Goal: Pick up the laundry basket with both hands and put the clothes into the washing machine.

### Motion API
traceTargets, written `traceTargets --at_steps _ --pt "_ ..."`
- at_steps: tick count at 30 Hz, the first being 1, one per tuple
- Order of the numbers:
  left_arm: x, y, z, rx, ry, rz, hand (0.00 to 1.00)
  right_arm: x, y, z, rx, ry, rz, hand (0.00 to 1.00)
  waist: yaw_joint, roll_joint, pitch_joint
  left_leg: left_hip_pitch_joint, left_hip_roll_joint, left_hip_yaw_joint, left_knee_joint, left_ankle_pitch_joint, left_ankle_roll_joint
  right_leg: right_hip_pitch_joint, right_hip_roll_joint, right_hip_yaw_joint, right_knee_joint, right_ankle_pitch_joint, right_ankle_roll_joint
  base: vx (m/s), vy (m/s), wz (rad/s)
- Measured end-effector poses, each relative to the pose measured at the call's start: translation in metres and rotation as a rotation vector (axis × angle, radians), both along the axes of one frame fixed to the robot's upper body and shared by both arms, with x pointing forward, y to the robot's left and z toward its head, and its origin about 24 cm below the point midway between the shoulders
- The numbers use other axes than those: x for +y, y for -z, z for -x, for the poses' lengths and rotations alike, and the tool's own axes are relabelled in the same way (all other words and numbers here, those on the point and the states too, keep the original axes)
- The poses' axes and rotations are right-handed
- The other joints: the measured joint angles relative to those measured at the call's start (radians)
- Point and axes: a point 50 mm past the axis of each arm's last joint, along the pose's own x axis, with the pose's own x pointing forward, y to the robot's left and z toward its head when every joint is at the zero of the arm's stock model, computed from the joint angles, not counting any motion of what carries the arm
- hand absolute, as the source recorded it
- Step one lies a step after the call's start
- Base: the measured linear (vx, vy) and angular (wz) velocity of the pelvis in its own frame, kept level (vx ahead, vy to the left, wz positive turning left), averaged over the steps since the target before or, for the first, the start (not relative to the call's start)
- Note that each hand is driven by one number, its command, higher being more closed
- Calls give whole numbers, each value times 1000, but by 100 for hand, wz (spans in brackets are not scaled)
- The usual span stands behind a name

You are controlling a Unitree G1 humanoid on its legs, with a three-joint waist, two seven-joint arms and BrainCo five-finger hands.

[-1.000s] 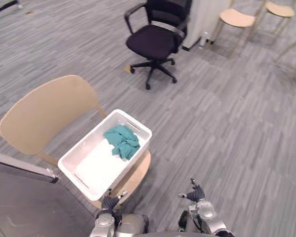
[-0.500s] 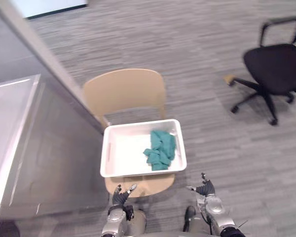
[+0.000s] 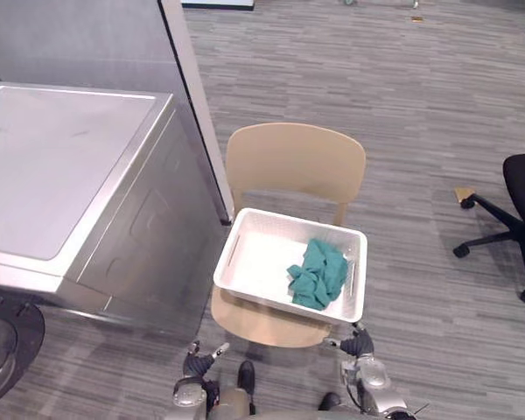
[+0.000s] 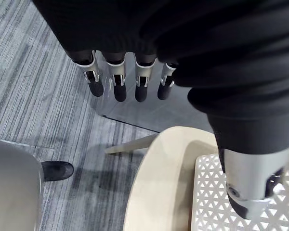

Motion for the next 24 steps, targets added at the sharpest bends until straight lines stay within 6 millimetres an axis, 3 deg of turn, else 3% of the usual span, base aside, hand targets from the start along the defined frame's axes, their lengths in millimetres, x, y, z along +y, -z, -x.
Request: traceTargets --at_steps 2,3,4,5,6,7,9,12,16,19,24 --pt "3 0 1 3 13 -13 0 -12 -2 -3 2 -40 76 0 -3 -9 -4 12 5 -4 -29 19 -3 0 2 -1 0 1 2 -91 3 12" --pt "6 0 3 8 14 -18 0 -35 -13 -10 -36 -69 166 0 -1 -12 -4 14 4 -3 -33 21 -4 1 3 2 0 3 5 -84 19 -2" --pt "8 1 5 11 23 -13 0 -57 -35 -19 -124 -103 212 0 -3 -13 -4 13 3 1 -34 21 -4 -2 -1 8 0 5 8 -84 29 -4" --pt "10 1 6 13 26 -13 0 -68 -47 -22 -171 -128 252 0 -3 -14 -5 14 2 5 -35 21 -4 -4 -2 14 0 7 10 -79 51 -19" --pt "15 1 8 19 31 -19 0 -79 -73 -28 -276 -171 304 0 -4 -21 -11 12 3 21 -38 21 -4 -15 -2 32 -1 8 11 -72 38 -32" --pt "22 1 11 26 34 -34 0 -79 -95 -35 -369 -232 327 0 -6 -31 -19 8 4 26 -41 19 -4 -25 1 46 -3 9 10 -61 30 -34" --pt "29 1 16 38 44 -41 0 -72 -108 -37 -439 -296 307 0 -27 -51 -32 0 5 35 -41 16 -8 -37 9 58 -12 10 7 -20 3 -22" --pt "31 1 16 41 57 -29 0 -60 -99 -35 -397 -353 259 0 -36 -60 -39 -2 6 39 -42 16 -8 -38 13 70 -19 12 4 20 -4 -8" --pt "28 2 18 46 68 -9 0 -53 -95 -36 -378 -388 270 0 -31 -36 -46 -3 3 50 -41 13 4 -42 14 93 -34 21 11 48 6 -11" --pt "28 2 19 48 67 -9 0 -51 -98 -41 -392 -406 288 0 -30 -32 -49 -3 3 50 -37 12 5 -41 15 94 -37 22 11 69 -7 -1" --pt "26 2 17 44 87 6 0 -34 -95 -74 -370 -524 317 0 -26 -31 -49 -2 3 52 -36 12 5 -39 19 107 -49 27 6 36 -5 -3"
